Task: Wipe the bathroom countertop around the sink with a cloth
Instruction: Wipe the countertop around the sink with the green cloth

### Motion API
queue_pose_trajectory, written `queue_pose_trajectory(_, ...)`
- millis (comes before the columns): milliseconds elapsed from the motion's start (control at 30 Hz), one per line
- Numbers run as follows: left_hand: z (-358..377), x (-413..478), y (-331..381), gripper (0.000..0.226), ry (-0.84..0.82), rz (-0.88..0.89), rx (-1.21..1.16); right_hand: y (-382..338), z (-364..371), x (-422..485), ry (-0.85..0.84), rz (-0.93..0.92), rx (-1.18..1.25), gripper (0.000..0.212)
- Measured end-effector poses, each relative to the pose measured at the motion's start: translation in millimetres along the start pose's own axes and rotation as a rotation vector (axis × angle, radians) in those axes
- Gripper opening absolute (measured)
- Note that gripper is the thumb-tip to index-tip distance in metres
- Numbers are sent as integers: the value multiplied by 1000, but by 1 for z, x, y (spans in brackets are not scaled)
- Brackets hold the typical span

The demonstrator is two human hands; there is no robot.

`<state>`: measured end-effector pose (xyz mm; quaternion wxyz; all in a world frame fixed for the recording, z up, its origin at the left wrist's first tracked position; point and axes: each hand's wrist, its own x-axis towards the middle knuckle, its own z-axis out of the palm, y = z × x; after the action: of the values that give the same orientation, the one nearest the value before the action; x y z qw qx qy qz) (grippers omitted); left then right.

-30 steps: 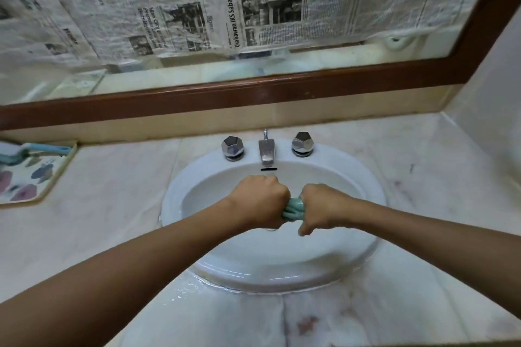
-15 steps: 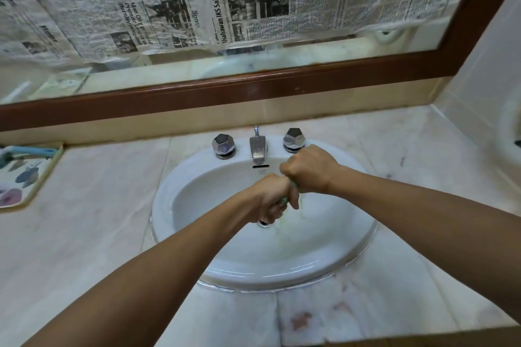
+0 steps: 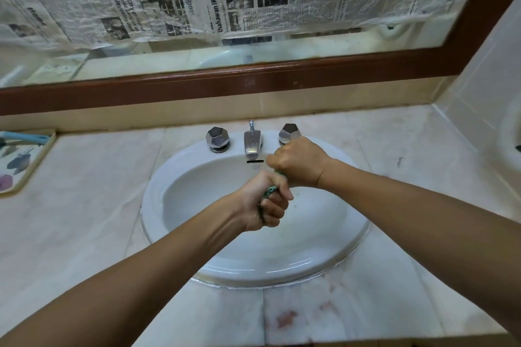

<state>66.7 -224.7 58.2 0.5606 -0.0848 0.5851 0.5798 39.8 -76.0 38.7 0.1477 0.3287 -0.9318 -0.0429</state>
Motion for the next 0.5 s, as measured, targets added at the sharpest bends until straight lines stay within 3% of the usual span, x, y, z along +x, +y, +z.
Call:
queue_pose_trajectory(100,5,4,-6,21,257,136,283,-5,1,-9,-170,128,56,35)
queue_pose_trajectory(167,2,5,-14,14,358,173,548,-16,-1,-15,-429,282,188,24)
queue_pose_trajectory(300,-15,13,-52,22,588,340,1404,-50,1,-50,-674,544,651,39)
queue_pose_trajectory(367,-20,22,-77,23,676,599,1612,-68,0,-79,-701,682,980,48)
queue_pose_trajectory(433,-15,34,-101,20,631,800,1715,-87,-3,-112,-625,851,1270,47)
queue_pose_trajectory(500,0,45,-120,26,544,885,1683,-105,-10,-144,-513,1050,1397,40)
